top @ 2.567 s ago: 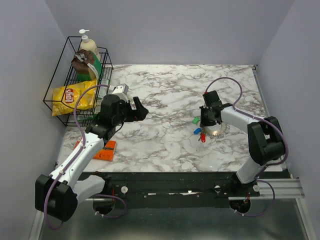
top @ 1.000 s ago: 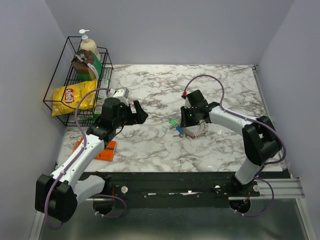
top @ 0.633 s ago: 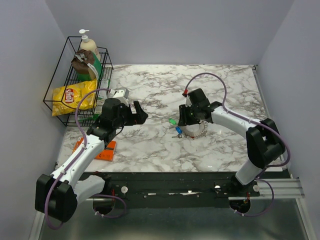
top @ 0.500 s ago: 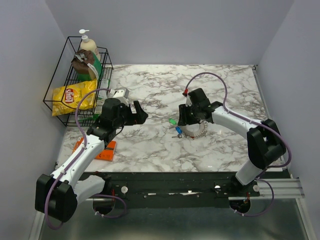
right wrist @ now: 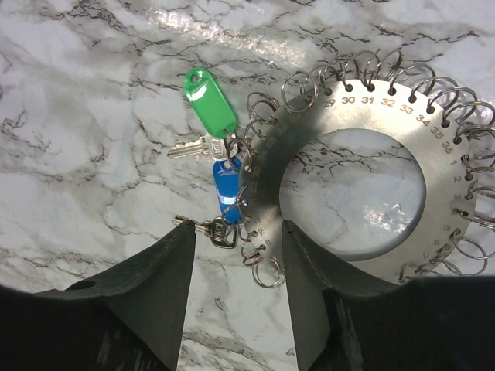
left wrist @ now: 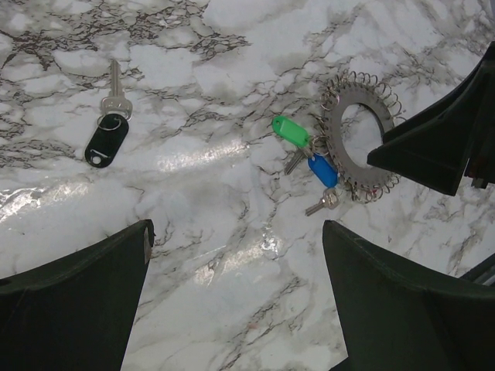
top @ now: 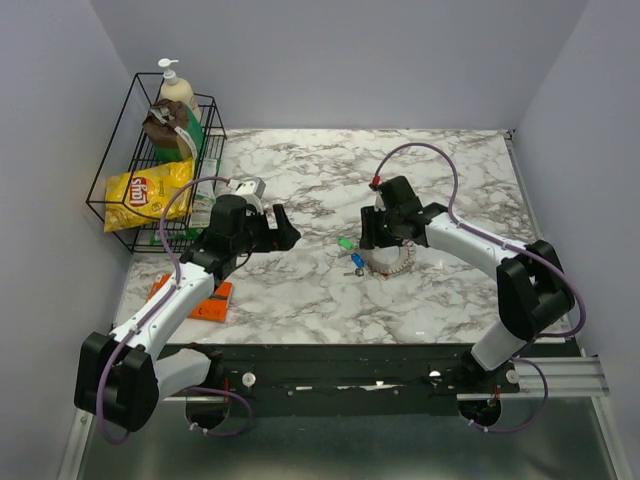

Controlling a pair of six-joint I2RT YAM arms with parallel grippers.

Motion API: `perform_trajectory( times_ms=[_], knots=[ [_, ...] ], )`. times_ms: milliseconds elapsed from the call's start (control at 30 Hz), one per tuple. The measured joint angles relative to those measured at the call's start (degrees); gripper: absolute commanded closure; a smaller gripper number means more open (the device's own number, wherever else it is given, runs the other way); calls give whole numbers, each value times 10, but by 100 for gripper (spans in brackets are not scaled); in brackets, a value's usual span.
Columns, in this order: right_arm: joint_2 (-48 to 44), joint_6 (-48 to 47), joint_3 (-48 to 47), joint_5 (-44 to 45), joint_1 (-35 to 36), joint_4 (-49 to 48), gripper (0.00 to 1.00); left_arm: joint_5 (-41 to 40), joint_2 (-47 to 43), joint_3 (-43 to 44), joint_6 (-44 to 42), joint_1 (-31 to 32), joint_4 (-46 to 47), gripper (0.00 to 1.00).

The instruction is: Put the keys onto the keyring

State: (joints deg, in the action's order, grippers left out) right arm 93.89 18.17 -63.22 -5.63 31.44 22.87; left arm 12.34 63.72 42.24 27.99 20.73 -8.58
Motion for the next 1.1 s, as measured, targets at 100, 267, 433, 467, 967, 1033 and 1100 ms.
perform_trajectory(
  times_ms=[100, 267, 433, 467, 967, 1033, 1100],
  knots=[
    [-5, 4, 5, 7, 0, 0, 43, 8, 9, 0, -1, 0, 3, 1],
    [-6, 12, 13, 14, 0, 1, 44, 18, 12, 0, -2, 0, 4, 1],
    [-9, 19, 31, 17, -1, 0, 45, 30, 20, 0, -1, 0, 8, 1],
    [-10, 20, 36, 17, -2, 0, 45, 33, 23, 0, -1, 0, 8, 1],
    [-40, 33, 62, 17, -4, -6, 45, 36, 20, 0, -1, 0, 5, 1],
    [-47, 35, 69, 17, -4, -7, 45, 30, 9, 0, -1, 0, 4, 1],
    [-56, 36, 77, 17, -4, -8, 45, 23, -4, 0, -1, 0, 4, 1]
  ],
)
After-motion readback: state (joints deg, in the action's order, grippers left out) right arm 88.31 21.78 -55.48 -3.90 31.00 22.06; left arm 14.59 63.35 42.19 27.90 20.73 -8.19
